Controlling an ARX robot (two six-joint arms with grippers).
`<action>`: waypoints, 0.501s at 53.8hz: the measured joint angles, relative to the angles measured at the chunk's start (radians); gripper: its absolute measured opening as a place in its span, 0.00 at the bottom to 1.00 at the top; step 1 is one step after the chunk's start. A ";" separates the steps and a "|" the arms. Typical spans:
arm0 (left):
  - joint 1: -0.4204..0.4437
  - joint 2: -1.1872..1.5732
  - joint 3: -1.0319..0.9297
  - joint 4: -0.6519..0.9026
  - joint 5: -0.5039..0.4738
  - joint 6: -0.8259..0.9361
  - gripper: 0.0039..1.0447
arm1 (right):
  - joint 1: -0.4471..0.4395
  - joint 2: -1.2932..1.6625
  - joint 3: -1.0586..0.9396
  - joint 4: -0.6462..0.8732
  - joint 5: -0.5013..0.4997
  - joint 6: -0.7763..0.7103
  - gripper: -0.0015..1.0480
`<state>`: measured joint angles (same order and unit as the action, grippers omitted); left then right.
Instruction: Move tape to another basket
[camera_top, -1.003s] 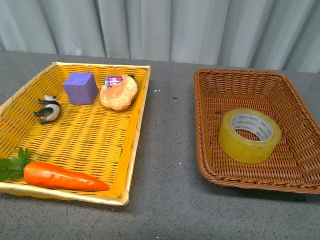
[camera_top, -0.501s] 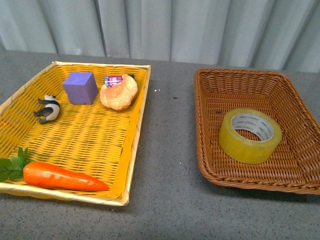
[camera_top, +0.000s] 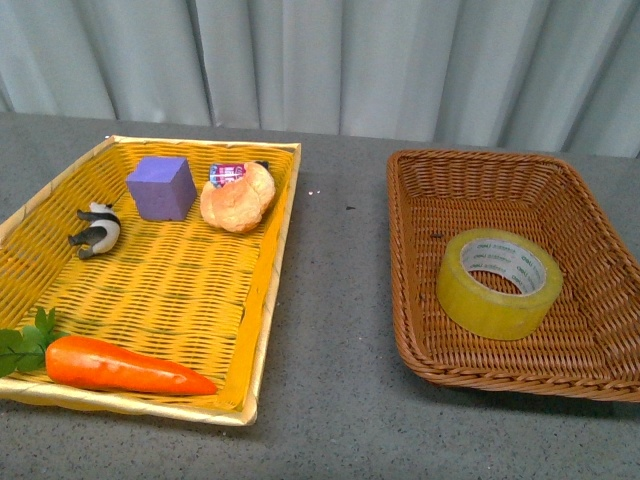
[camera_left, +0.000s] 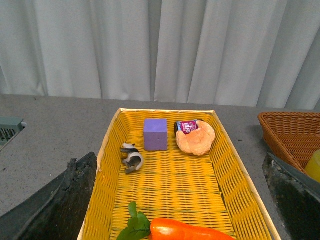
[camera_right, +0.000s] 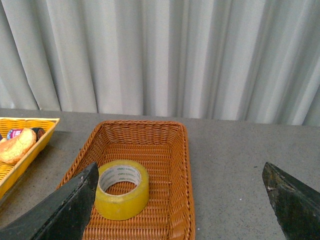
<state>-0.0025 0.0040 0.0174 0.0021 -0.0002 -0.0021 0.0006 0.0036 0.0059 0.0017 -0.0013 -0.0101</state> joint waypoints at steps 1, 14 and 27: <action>0.000 0.000 0.000 0.000 0.000 0.000 0.94 | 0.000 0.000 0.000 0.000 0.000 0.000 0.91; 0.000 0.000 0.000 0.000 0.000 0.000 0.94 | 0.000 0.000 0.000 0.000 0.000 0.000 0.91; 0.000 0.000 0.000 0.000 0.000 0.000 0.94 | 0.000 0.000 0.000 0.000 0.000 0.000 0.91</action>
<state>-0.0025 0.0040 0.0174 0.0021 0.0002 -0.0021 0.0006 0.0036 0.0059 0.0017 -0.0013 -0.0101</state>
